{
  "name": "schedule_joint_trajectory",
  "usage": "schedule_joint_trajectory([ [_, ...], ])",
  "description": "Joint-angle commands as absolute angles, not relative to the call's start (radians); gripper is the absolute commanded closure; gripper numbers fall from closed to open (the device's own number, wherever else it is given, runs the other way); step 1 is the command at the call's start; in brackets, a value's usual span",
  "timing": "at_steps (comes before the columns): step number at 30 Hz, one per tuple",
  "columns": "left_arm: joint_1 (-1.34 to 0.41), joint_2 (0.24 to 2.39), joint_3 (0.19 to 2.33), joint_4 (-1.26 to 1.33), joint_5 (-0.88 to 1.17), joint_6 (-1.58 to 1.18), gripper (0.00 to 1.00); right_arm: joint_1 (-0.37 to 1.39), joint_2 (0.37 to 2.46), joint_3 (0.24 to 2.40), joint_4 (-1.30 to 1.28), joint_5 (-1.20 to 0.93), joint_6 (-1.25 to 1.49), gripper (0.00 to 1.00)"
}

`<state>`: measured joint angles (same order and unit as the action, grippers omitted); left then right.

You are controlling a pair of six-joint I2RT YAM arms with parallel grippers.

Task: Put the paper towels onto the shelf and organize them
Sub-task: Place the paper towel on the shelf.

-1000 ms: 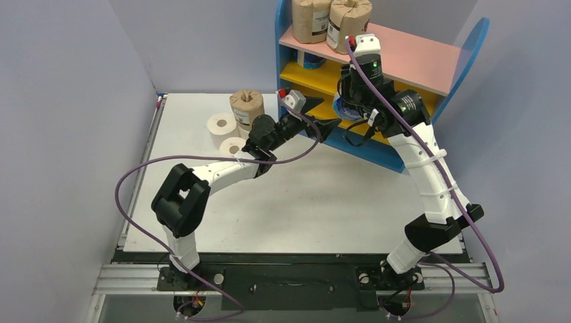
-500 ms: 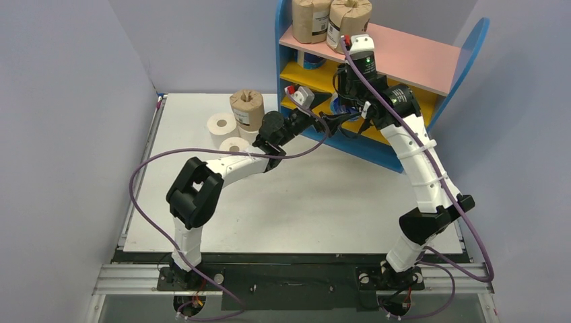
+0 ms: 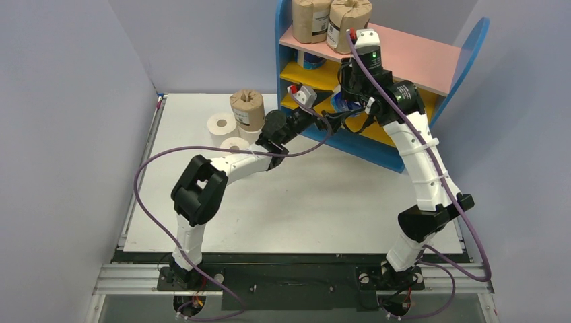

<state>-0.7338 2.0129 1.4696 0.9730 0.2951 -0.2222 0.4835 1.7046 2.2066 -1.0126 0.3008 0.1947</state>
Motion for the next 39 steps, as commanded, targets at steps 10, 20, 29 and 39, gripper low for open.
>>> schedule_joint_trajectory([
  [10,-0.739,2.105,1.606,1.001,0.326,-0.214,0.04,0.470,1.738,2.293,-0.958,0.256,0.207,0.71],
  [20,-0.739,2.140,1.652,1.016,0.332,-0.235,0.02,0.453,1.754,2.295,-0.958,0.223,0.226,0.61],
  [29,-0.738,2.153,1.673,1.024,0.325,-0.248,0.00,0.448,1.745,2.281,-0.953,0.227,0.239,0.47],
  [39,-0.739,2.139,1.684,1.016,0.314,-0.242,0.00,0.449,1.651,2.200,-0.881,0.213,0.286,0.35],
])
